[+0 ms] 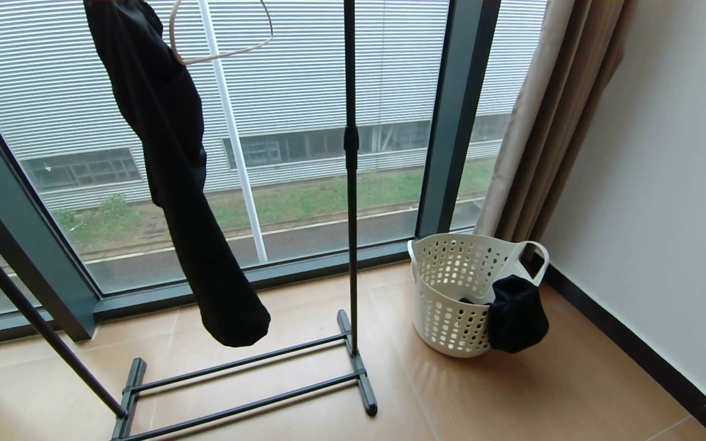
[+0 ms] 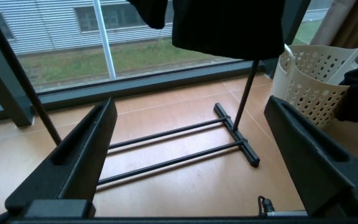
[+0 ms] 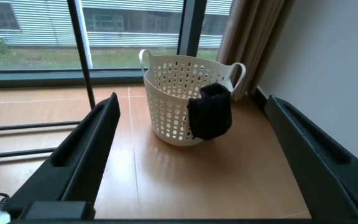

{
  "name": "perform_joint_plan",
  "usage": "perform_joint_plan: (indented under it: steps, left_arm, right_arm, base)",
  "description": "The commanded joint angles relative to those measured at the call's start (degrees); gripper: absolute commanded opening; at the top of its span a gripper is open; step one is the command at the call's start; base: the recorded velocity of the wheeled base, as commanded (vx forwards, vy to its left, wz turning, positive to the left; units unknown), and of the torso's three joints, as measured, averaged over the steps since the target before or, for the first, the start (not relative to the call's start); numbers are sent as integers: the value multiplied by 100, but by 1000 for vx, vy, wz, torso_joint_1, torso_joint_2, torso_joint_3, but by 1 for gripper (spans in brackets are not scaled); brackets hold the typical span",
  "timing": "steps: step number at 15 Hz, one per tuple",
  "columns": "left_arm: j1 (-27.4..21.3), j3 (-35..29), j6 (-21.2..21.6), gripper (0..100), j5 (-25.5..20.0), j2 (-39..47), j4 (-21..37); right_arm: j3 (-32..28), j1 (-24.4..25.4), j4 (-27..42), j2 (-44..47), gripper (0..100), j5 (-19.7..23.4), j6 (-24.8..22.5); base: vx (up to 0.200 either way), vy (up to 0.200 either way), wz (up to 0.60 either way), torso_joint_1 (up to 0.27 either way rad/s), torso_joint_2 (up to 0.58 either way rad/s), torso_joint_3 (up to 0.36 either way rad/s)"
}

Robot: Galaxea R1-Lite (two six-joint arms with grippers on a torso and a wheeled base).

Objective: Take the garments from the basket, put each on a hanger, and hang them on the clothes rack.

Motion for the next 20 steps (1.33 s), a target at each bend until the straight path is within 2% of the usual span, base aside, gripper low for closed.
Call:
perform_joint_plan:
  steps: [1, 3, 10, 19, 20]
  left_arm:
    - [1, 0, 1, 100, 0, 7, -1]
    - [1, 0, -8, 100, 0, 7, -1]
    - [1, 0, 1, 100, 0, 7, -1]
    - [1, 0, -8, 100, 9, 7, -1]
    - [1, 0, 1, 100, 0, 7, -1]
  right_arm:
    - [0, 0, -1, -1, 100, -3, -4]
    - [0, 0, -1, -1, 100, -3, 5]
    - [0, 0, -1, -1, 100, 6, 5]
    - [0, 0, -1, -1, 100, 6, -4]
    - [0, 0, -1, -1, 100, -3, -4]
  base:
    - [0, -200, 0, 2, 2, 2]
    - [0, -200, 0, 2, 0, 5]
    - [200, 0, 0, 2, 2, 6]
    - [0, -200, 0, 3, 6, 3]
    - [200, 0, 0, 7, 2, 7]
